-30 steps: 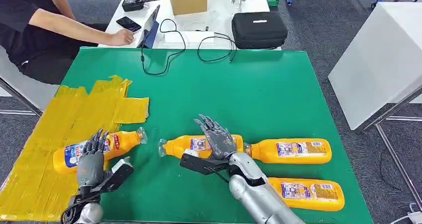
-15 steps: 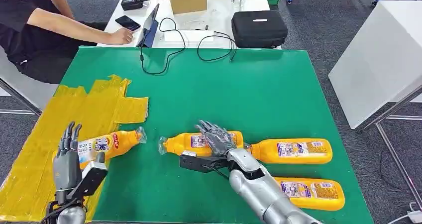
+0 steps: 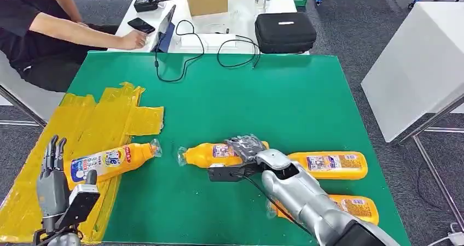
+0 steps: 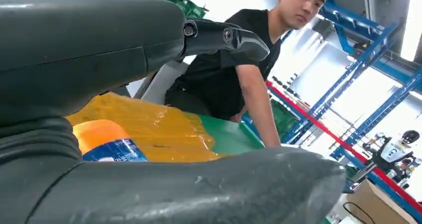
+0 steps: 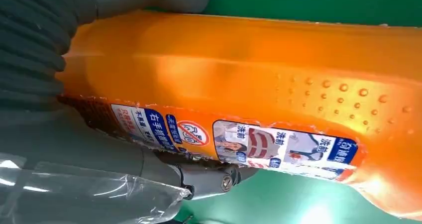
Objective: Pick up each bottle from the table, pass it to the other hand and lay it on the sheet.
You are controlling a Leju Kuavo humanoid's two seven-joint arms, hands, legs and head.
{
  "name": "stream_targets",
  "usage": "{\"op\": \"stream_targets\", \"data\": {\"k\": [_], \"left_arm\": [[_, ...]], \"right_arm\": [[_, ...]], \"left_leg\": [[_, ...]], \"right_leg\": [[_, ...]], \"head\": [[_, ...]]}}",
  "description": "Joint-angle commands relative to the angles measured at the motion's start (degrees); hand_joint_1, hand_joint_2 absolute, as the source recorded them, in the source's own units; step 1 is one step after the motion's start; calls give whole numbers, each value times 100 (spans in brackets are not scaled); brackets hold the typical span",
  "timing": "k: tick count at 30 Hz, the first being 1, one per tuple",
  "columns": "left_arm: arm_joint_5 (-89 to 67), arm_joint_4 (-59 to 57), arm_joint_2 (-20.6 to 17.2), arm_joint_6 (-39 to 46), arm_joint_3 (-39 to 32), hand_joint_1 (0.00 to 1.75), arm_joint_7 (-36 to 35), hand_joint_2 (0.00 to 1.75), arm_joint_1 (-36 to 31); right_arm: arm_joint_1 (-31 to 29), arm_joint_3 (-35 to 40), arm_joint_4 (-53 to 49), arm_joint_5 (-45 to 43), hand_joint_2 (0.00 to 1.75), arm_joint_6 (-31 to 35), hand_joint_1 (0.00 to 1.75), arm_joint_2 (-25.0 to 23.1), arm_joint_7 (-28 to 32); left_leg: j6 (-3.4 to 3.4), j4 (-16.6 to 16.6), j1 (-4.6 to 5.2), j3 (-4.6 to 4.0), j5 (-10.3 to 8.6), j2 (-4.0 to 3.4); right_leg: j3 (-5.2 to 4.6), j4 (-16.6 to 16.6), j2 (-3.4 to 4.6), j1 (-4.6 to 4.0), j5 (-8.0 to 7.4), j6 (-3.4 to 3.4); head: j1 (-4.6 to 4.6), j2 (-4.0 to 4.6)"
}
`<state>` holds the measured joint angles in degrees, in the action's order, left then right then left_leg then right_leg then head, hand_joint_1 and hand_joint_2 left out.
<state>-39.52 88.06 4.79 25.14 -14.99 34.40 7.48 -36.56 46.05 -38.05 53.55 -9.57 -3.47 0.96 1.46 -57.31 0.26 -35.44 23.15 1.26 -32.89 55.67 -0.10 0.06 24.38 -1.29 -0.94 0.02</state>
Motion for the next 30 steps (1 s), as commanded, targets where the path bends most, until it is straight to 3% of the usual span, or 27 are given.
{"op": "stream_targets", "data": {"k": [1,8,10,12,14,17,20,21,25,30], "left_arm": [[64,-145,85,-3,-96,0,31,0,-173],[156,-162,90,-42,-89,0,42,0,-222],[454,-149,127,-319,-71,0,7,0,-261],[1497,-58,233,-1349,-171,0,-257,0,-281],[3223,181,473,-2979,-556,0,-431,0,-57],[4397,1109,1154,-4377,-945,0,-419,0,565],[4367,1438,1365,-4489,-920,0,-495,0,741],[4398,1486,1418,-4597,-880,0,-558,175,747],[4590,1915,1521,-4652,-243,0,-490,175,1067],[4551,2072,1395,-4400,730,0,-533,175,1099]], "right_arm": [[-236,488,522,-217,175,-74,175,208,-39],[-196,363,513,-443,175,1,175,168,-2],[34,-65,345,-859,175,537,175,79,139],[493,-558,-189,-1282,175,1175,175,-21,560],[1405,-1224,-1576,-1796,175,1662,175,-72,1181],[2392,-1604,-3764,-1665,175,2064,175,-214,1038],[2475,-1618,-4093,-1638,175,1943,175,-218,904],[2510,-1748,-4094,-1621,175,2083,175,-296,1087],[2695,-1850,-4524,-1677,175,2169,175,-415,1258],[2408,-1640,-4270,-1711,175,2005,175,-620,1075]], "left_leg": [[-5,3,0,9,1,3],[-9,2,-2,15,4,4],[-6,3,-1,11,1,5],[-7,4,-3,12,1,6],[-9,6,-7,19,4,10],[-8,-4,-8,6,20,-27],[-6,-8,-1,-10,24,-22],[-11,-17,0,6,42,-27],[-6,-12,-1,-24,28,1],[-10,-7,-2,-27,26,-5]], "right_leg": [[13,-5,-8,-1,3,-1],[21,-6,-11,-3,6,-1],[15,-6,-10,-2,4,-1],[18,-9,-13,-4,3,-1],[27,-15,-18,-8,6,-1],[10,-4,24,-8,8,1],[-6,6,17,-2,11,-2],[9,13,19,-2,27,-3],[-18,7,-2,-2,22,2],[-23,3,-2,-3,17,3]], "head": [[2,0],[2,0],[0,0],[0,0],[0,0],[0,0],[0,0],[7,0],[2,0],[0,0]]}}
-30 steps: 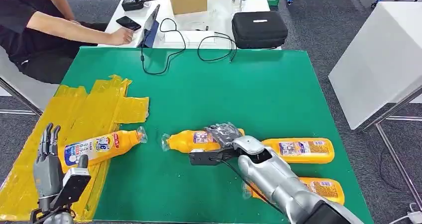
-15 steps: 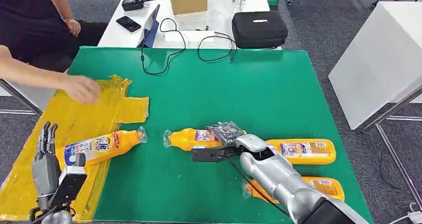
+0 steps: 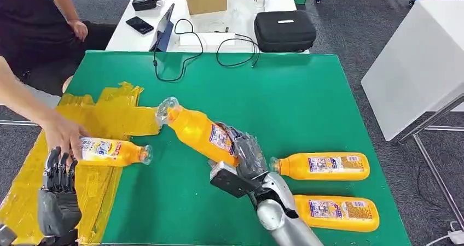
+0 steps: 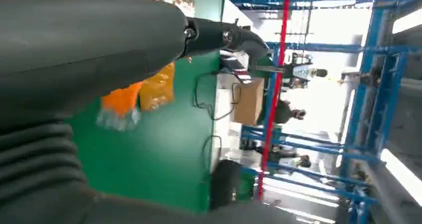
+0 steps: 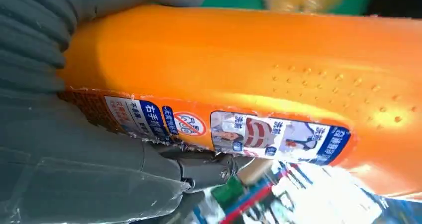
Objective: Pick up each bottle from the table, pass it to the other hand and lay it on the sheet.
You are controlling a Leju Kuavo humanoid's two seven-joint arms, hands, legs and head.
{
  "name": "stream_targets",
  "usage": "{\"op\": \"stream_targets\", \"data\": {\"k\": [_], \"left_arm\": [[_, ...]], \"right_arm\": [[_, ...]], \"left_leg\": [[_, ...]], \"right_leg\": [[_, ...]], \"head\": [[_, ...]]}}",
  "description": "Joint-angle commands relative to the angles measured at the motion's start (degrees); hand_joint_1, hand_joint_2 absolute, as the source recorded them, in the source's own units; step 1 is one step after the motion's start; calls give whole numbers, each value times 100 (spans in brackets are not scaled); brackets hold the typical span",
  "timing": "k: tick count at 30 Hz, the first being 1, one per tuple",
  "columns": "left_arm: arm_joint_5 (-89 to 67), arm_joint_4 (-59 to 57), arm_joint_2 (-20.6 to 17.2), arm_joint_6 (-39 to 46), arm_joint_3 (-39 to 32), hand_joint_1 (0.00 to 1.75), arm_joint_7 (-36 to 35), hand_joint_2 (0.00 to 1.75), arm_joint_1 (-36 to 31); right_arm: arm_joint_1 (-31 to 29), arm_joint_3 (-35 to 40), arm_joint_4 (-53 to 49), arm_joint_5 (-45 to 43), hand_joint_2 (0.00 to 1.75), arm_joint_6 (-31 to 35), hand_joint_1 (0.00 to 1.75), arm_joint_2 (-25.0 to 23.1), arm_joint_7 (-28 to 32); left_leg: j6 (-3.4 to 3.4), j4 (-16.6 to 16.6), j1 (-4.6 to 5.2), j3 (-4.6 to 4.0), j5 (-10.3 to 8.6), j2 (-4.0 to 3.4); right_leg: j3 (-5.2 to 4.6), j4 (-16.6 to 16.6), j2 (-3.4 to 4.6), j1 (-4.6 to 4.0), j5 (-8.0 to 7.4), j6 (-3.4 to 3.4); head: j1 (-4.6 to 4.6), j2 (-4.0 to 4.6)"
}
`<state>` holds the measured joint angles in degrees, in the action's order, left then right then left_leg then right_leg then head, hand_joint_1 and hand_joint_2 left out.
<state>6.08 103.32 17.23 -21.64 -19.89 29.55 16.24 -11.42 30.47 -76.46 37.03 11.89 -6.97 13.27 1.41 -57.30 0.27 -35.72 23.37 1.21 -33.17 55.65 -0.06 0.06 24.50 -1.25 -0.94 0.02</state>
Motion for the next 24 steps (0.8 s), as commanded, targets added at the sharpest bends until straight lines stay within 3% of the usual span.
{"op": "stream_targets", "data": {"k": [1,7,15,20,24], "left_arm": [[13,514,119,357,1363,0,-50,175,249],[156,352,-122,476,1991,0,-5,175,196],[322,223,-206,555,2216,0,-58,175,26],[533,136,-212,600,2175,0,-30,175,-75],[555,148,-198,619,2119,0,5,175,-51]], "right_arm": [[-135,-47,-303,-46,175,-141,175,-301,-153],[-642,351,648,-92,175,-236,175,-759,-131],[-1055,687,1590,-157,175,-319,175,-1184,-205],[-1395,1926,2187,-751,175,-38,175,-1303,-417],[-1489,2360,2292,-924,175,-98,175,-1303,-457]], "left_leg": [[-9,-13,-2,8,9,-1],[-4,1,-1,18,0,-19],[-4,6,-2,29,0,-20],[-6,8,-4,31,1,-30],[-8,4,-4,32,4,-23]], "right_leg": [[12,9,-7,-3,10,-2],[17,-1,13,-1,-2,2],[26,-5,14,-1,-1,2],[26,-5,20,-3,-3,4],[29,-2,18,-3,2,4]], "head": [[2,0],[0,0],[2,0],[2,0],[0,0]]}}
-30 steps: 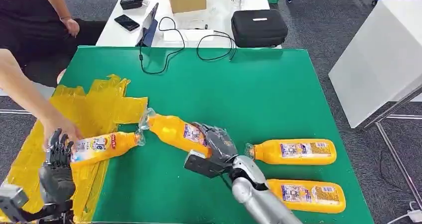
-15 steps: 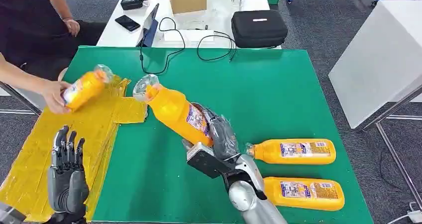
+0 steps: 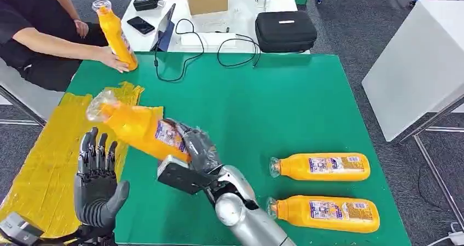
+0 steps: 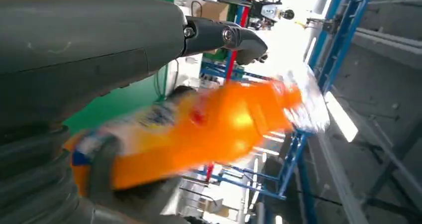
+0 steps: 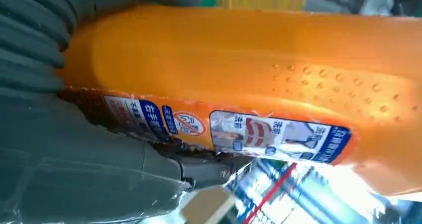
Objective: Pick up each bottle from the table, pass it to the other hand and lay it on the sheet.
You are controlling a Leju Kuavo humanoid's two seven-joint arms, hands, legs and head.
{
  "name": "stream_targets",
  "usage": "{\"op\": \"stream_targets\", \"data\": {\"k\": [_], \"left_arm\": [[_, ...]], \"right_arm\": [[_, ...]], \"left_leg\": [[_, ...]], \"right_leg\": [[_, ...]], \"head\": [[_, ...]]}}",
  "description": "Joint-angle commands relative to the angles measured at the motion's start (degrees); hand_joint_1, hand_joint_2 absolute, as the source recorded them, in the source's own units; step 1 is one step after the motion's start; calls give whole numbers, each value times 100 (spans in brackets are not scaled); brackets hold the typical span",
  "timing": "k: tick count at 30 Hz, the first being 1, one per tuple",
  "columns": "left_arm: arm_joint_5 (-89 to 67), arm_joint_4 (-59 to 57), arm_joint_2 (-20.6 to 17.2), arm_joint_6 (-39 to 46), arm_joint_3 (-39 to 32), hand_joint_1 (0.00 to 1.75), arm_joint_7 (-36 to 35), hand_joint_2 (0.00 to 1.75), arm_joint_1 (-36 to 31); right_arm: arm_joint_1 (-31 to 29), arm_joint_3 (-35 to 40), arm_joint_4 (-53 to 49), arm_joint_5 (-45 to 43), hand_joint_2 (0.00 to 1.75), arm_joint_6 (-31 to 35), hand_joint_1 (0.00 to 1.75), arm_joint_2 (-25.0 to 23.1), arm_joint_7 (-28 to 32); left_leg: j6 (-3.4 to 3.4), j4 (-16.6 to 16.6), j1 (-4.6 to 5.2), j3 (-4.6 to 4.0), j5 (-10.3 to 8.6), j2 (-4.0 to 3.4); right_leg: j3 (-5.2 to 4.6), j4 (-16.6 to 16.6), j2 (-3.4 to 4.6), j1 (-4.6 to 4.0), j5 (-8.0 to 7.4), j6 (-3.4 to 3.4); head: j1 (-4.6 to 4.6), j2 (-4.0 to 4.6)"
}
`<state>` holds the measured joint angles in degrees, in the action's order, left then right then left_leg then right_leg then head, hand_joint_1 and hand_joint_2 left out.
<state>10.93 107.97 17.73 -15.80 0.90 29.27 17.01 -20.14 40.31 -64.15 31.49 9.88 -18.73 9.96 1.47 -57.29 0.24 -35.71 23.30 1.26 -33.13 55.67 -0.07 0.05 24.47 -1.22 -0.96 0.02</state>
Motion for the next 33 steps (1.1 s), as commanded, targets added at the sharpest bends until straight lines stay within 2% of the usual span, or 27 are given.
{"op": "stream_targets", "data": {"k": [1,6,12,14,15,22,26,27,33], "left_arm": [[75,-310,-255,23,27,0,35,175,-122],[81,-306,-250,11,17,0,35,175,-120],[151,-234,-168,-9,-222,0,97,175,10],[185,-306,-175,-11,-234,0,61,175,-32],[200,-334,-183,-8,-231,0,55,175,-52],[209,-349,-188,1,-225,0,56,175,-66],[209,-349,-188,1,-225,0,56,175,-66],[209,-349,-188,1,-225,0,56,175,-66],[363,-553,-257,81,-441,0,-68,175,-91]], "right_arm": [[-601,1492,1044,-432,175,178,175,-127,-167],[-636,1593,1084,-483,175,226,175,-127,-211],[-534,3051,1136,-653,175,209,175,-127,-318],[-813,3379,1364,-705,175,187,175,-127,-200],[-875,3374,1431,-774,175,180,175,-127,-133],[-942,3357,1478,-836,175,156,175,-127,-80],[-942,3357,1478,-836,175,156,175,-127,-80],[-942,3357,1478,-836,175,156,175,-127,-80],[-925,3833,1287,-355,175,142,175,-127,30]], "left_leg": [[-11,5,0,29,11,-32],[-10,6,-1,25,7,-18],[-12,9,-1,35,13,-34],[-7,9,1,18,5,-22],[-12,8,-2,35,13,-31],[-6,7,0,13,1,-6],[-12,8,-3,37,10,-12],[-6,8,1,16,1,-4],[-14,9,-3,39,11,-12]], "right_leg": [[22,-5,24,0,3,1],[22,-8,9,-2,4,1],[29,-10,24,-1,6,2],[13,-8,12,1,2,1],[29,-10,18,-2,8,2],[9,-7,-2,1,3,0],[35,-11,-3,-2,11,1],[13,-8,-5,1,4,0],[36,-12,-2,-3,12,3]], "head": [[0,0],[2,0],[-4,0],[-2,0],[-2,0],[0,0],[2,0],[0,0],[0,0]]}}
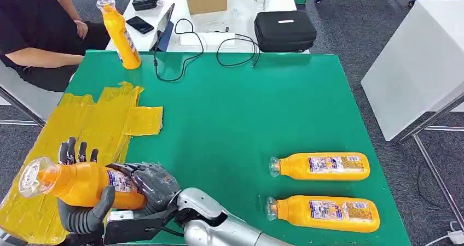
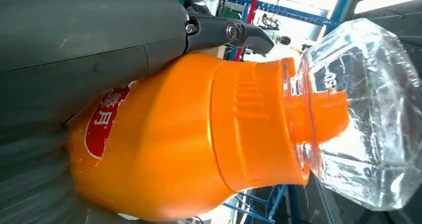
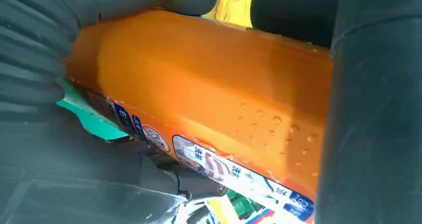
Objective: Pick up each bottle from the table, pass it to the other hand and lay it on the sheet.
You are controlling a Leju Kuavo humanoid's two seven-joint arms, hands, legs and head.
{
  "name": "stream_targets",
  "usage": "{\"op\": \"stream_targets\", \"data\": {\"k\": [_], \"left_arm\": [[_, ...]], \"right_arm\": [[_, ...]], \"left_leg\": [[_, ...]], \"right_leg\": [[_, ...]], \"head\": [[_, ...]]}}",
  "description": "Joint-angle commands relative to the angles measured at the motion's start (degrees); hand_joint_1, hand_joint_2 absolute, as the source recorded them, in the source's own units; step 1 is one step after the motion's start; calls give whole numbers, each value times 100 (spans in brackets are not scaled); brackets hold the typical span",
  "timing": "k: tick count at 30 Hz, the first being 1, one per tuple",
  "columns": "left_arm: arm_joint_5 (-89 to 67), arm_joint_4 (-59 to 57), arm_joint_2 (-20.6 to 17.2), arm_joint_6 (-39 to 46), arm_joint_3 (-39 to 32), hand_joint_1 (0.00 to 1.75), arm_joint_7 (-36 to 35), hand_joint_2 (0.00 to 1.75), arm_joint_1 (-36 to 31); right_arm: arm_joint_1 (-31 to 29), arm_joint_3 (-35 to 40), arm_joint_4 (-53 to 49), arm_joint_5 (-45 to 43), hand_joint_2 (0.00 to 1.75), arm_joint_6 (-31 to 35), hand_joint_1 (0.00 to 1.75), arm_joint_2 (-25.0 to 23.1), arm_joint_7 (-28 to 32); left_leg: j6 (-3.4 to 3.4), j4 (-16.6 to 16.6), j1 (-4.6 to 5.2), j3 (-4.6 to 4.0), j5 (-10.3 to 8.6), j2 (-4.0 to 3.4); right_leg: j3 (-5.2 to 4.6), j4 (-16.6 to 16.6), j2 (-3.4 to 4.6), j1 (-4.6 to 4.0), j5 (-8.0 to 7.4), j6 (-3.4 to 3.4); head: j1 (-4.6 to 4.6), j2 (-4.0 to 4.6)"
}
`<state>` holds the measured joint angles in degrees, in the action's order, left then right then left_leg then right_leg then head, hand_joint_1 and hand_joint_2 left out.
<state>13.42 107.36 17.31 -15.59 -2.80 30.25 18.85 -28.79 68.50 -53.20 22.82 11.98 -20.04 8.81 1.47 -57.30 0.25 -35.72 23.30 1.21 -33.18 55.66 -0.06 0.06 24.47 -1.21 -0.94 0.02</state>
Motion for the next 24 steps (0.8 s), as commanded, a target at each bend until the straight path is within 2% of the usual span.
{"op": "stream_targets", "data": {"k": [1,4,5,6,24], "left_arm": [[152,-528,-212,52,-155,0,-190,175,-278],[226,-614,-157,-83,-390,0,-215,175,-294],[236,-623,-127,-112,-442,0,-222,175,-294],[239,-616,-110,-145,-453,175,-222,175,-291],[179,-473,-47,-133,-358,175,-179,175,-273]], "right_arm": [[-38,1054,169,591,175,-81,175,4,197],[45,1080,138,759,175,-202,175,4,318],[62,1063,145,773,175,-218,175,4,348],[74,1035,149,769,175,-214,175,4,334],[77,614,394,602,175,58,175,4,113]], "left_leg": [[-13,12,-2,35,8,-6],[-8,13,0,22,2,-3],[-15,16,-3,45,10,-9],[-9,14,-3,27,3,-4],[-11,10,-5,30,5,7]], "right_leg": [[35,-12,-2,-2,9,2],[21,-11,-2,0,3,1],[45,-16,0,-3,10,2],[28,-14,-3,-2,4,1],[33,-13,-17,-4,10,1]], "head": [[2,0],[2,0],[0,0],[0,0],[0,0]]}}
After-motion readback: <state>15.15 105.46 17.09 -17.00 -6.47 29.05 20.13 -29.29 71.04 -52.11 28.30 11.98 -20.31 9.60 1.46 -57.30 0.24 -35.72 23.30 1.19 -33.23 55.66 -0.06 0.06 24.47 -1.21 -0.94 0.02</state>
